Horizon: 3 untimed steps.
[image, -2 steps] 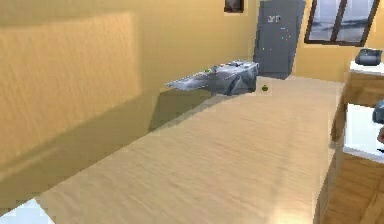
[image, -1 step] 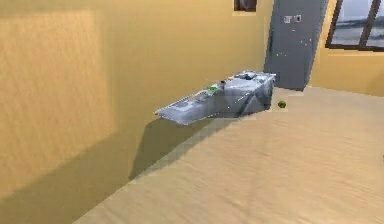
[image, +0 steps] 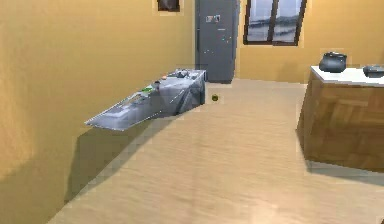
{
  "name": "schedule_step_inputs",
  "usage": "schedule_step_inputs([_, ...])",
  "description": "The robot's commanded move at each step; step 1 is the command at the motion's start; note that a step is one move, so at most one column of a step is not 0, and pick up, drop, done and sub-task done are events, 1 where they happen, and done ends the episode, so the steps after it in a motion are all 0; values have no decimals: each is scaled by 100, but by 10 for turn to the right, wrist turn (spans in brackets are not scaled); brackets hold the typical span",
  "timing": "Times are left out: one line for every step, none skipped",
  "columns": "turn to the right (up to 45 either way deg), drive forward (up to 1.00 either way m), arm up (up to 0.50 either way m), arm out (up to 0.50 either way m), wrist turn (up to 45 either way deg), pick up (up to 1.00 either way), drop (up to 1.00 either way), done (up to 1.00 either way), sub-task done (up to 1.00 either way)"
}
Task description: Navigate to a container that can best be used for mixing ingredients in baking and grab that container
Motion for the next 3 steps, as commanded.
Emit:
schedule_step_inputs([0, 10, 0, 0, 0, 0, 0, 0, 0])
schedule_step_inputs([90, 0, 0, 0, 0, 0, 0, 0, 0])
schedule_step_inputs([0, 100, 0, 0, 0, 0, 0, 0, 0])
